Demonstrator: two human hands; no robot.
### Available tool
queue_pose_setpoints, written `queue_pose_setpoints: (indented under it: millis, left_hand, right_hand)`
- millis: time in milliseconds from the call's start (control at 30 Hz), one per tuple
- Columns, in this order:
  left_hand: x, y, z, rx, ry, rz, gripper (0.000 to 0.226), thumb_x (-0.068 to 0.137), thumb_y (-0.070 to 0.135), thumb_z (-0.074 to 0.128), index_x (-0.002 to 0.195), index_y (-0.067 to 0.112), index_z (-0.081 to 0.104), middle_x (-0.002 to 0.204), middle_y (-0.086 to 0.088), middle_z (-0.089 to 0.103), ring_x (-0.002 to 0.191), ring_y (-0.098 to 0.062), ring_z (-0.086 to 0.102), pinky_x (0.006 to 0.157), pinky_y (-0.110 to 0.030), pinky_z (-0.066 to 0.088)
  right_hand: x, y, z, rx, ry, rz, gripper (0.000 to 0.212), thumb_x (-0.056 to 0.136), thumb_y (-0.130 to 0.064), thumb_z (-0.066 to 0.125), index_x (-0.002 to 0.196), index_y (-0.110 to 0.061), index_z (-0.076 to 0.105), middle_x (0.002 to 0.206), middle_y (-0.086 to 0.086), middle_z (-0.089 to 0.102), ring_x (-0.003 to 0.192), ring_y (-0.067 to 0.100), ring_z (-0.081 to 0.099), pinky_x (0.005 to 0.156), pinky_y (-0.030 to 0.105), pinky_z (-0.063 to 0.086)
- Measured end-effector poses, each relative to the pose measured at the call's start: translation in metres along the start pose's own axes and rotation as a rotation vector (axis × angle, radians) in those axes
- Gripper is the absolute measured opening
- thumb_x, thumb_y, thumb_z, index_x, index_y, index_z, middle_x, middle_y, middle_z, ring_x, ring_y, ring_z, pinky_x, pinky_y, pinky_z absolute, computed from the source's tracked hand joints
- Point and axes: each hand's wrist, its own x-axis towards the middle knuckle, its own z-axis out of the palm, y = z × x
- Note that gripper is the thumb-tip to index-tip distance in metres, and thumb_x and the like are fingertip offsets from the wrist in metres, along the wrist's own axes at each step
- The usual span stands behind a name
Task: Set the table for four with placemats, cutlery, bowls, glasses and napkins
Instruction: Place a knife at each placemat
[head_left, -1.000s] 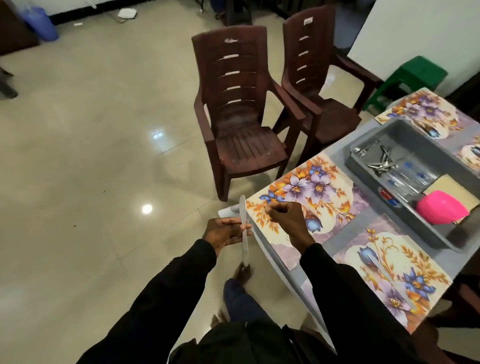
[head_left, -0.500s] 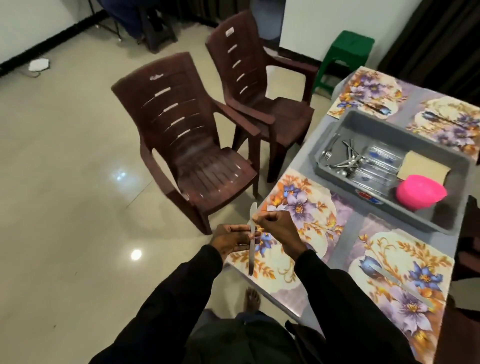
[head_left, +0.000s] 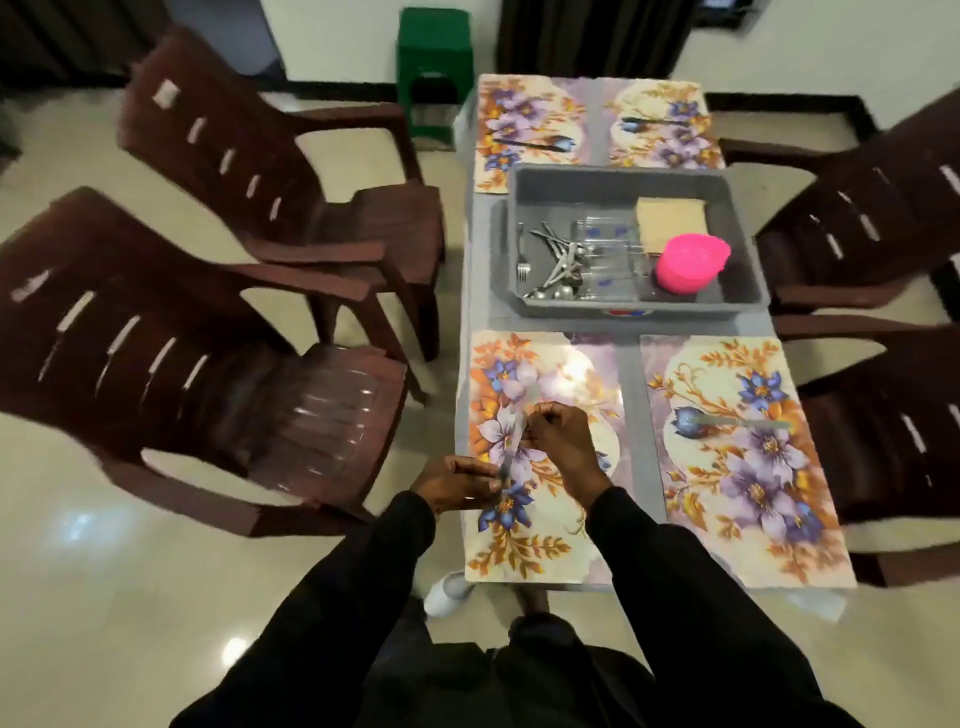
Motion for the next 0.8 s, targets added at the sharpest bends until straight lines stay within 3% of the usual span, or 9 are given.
queue_pose_setpoints:
  millis: [100,200,267,367,467,633,800]
  left_hand:
    - [0.007,0.007,-0.015,0.154,-0.054,-0.011,0.014,0.086,-0.007,0.072,0.088,0.007,0.075,0.081,-0.008,0.075,0.074,-0.02,0.071,0.066,-0.029,0.062]
    - [0.01,0.015,-0.025,0.249,-0.135,-0.047,0.021,0.09,-0.014,0.062,0.084,0.004,0.072,0.068,-0.003,0.073,0.06,-0.014,0.069,0.053,-0.022,0.056]
    - [0.014,0.018,-0.03,0.232,-0.176,-0.12,0.028,0.097,-0.014,0.048,0.084,-0.001,0.069,0.062,-0.006,0.071,0.052,-0.013,0.068,0.048,-0.021,0.055]
    - [0.019,0.021,-0.03,0.246,-0.214,-0.163,0.027,0.098,-0.012,0.046,0.087,-0.004,0.069,0.069,-0.012,0.07,0.053,-0.017,0.068,0.049,-0.022,0.056]
    - [0.026,0.016,-0.029,0.367,-0.23,-0.097,0.011,0.088,-0.014,0.065,0.092,-0.006,0.072,0.071,-0.009,0.073,0.06,-0.018,0.068,0.053,-0.025,0.058]
    - [0.04,0.02,-0.04,0.351,-0.243,-0.04,0.018,0.089,-0.015,0.061,0.094,-0.002,0.073,0.077,-0.011,0.076,0.067,-0.02,0.071,0.061,-0.023,0.058]
    - [0.052,0.029,-0.051,0.251,-0.2,-0.04,0.015,0.085,-0.011,0.069,0.095,-0.001,0.074,0.084,-0.011,0.077,0.074,-0.021,0.073,0.062,-0.023,0.058]
  right_hand:
    - [-0.019,0.014,0.007,0.121,0.131,0.067,0.013,0.093,-0.01,0.067,0.086,0.0,0.072,0.081,0.014,0.073,0.077,0.025,0.068,0.078,0.044,0.059]
    - [-0.046,0.025,0.02,0.178,0.172,0.044,0.024,0.083,-0.008,0.064,0.085,0.016,0.064,0.08,0.014,0.068,0.079,0.024,0.062,0.076,0.04,0.054]
    - [-0.063,0.036,0.029,0.149,0.206,0.035,0.011,0.082,-0.007,0.063,0.074,-0.003,0.07,0.075,0.008,0.067,0.077,0.02,0.06,0.076,0.042,0.053]
    - [-0.075,0.055,0.041,0.091,0.241,0.094,0.011,0.082,-0.019,0.071,0.073,-0.019,0.076,0.08,0.002,0.076,0.079,0.023,0.071,0.084,0.046,0.059]
    - [-0.079,0.066,0.051,0.211,0.369,0.203,0.005,0.08,-0.026,0.076,0.077,-0.023,0.079,0.086,0.002,0.078,0.088,0.028,0.074,0.088,0.044,0.06]
    - [-0.071,0.072,0.049,0.374,0.593,0.376,0.017,0.085,0.002,0.068,0.07,-0.006,0.07,0.072,0.005,0.069,0.066,0.016,0.061,0.061,0.026,0.053]
    - [-0.053,0.086,0.039,0.512,0.741,0.507,0.006,0.086,-0.001,0.072,0.081,-0.003,0.071,0.082,0.012,0.071,0.065,0.017,0.066,0.055,0.024,0.055]
